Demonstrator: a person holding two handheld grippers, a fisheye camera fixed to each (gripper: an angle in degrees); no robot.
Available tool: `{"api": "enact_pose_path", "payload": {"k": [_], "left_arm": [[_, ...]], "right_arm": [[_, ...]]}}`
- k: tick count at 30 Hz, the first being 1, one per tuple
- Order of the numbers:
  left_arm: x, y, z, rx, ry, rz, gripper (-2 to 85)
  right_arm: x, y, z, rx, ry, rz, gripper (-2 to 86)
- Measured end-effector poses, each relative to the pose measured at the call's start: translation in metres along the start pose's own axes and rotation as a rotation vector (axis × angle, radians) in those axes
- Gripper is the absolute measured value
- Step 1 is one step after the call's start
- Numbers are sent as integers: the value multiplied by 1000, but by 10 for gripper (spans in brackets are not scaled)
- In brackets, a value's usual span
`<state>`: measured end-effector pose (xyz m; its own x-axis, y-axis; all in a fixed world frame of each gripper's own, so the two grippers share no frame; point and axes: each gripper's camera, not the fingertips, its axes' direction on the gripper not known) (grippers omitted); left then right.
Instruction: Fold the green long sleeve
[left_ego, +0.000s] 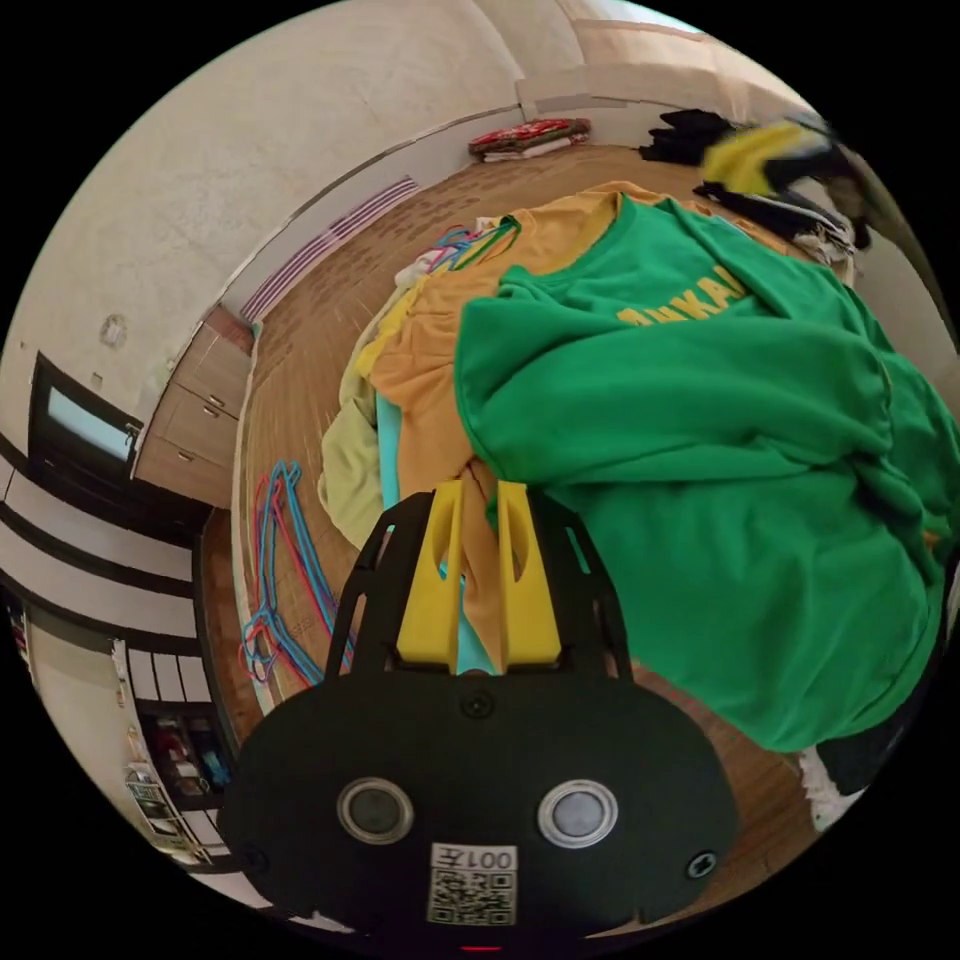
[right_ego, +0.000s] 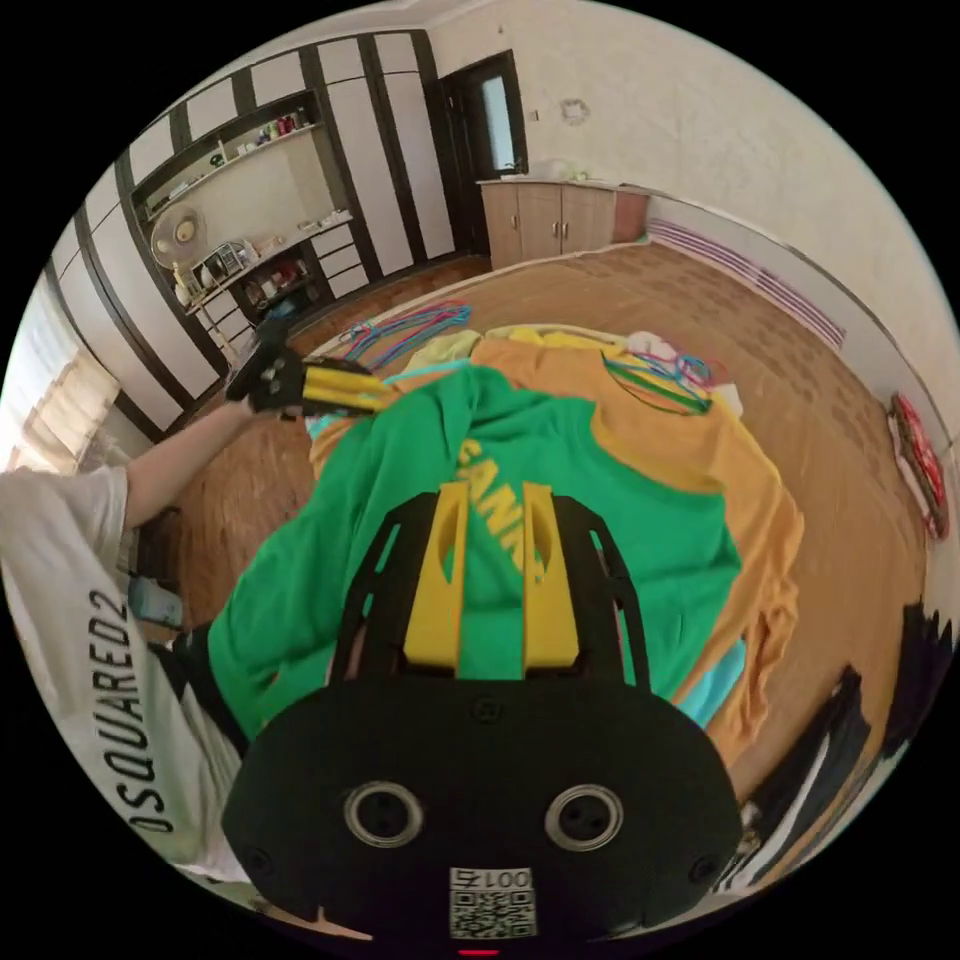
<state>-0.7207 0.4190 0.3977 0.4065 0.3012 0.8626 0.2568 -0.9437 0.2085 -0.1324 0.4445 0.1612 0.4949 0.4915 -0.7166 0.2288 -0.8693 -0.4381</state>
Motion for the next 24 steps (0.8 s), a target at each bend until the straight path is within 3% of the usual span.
{"api": "enact_pose_path", "payload": {"k": [7,11,16,24], "left_arm": [[13,18,8,-37,-55,168,64],[15,28,10,-21,-70,138,63],[11,41,21,63,-47,51,16],[5,99,-41,339,-101,-146,-9]], "right_arm": [[0,-122,132,-96,-183,53,108],[-7,-150,192,-222,-154,100,49],[-16,-150,154,-103,-149,-9,25],[-41,-171,99,-66,-143,-414,10]]}}
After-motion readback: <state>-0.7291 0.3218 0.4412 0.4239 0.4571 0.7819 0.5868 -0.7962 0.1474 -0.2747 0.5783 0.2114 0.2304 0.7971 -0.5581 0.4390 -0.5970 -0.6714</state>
